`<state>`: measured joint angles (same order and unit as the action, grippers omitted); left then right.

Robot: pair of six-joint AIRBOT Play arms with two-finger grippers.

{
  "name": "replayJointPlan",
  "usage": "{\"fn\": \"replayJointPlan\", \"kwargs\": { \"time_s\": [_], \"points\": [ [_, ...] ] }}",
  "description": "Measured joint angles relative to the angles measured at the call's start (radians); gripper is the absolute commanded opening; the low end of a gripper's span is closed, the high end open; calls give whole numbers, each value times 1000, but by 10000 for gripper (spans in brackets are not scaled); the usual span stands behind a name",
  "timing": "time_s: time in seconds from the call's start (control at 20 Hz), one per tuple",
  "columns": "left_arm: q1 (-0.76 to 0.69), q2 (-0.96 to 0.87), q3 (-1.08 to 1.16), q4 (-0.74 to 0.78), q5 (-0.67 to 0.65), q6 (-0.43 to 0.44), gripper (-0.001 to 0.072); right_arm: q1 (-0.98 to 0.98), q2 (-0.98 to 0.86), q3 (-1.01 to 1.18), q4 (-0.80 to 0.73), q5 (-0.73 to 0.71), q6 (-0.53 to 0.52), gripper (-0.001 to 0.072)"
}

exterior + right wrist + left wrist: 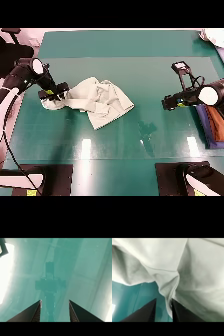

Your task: Fold the shirts.

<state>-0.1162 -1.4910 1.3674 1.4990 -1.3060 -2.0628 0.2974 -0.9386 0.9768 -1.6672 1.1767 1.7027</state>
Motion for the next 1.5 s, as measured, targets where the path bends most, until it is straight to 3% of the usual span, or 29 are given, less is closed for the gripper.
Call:
{"fn": "replayJointPlan", "kwargs": {
  "time_s": [0.1,0.15,0.6,0.75,0.85,1.1,1.15,1.2,1.25,1.5],
  "points": [
    [0,0,0,-9,18,0,185,0,0,0,0,0,1,409],
    [0,0,0,-12,23,0,31,0,0,0,0,0,1,409],
    [0,0,0,-18,42,80,22,0,0,0,0,2,2,410],
    [0,0,0,-18,31,146,22,-16,-15,0,35,23,-1,411],
    [0,0,0,-17,8,195,22,-71,-51,0,137,51,-38,411],
    [0,27,0,-16,-26,295,22,-251,-185,0,578,41,-234,411],
    [0,35,0,-16,-28,313,22,-270,-215,0,655,34,-277,470],
    [0,46,0,-18,-35,332,22,-282,-246,0,719,23,-320,595],
    [0,56,0,-18,-40,348,21,-283,-275,0,760,18,-357,628],
    [0,108,0,-18,-74,428,21,-207,-412,0,873,-76,-465,625]
  ]
}}
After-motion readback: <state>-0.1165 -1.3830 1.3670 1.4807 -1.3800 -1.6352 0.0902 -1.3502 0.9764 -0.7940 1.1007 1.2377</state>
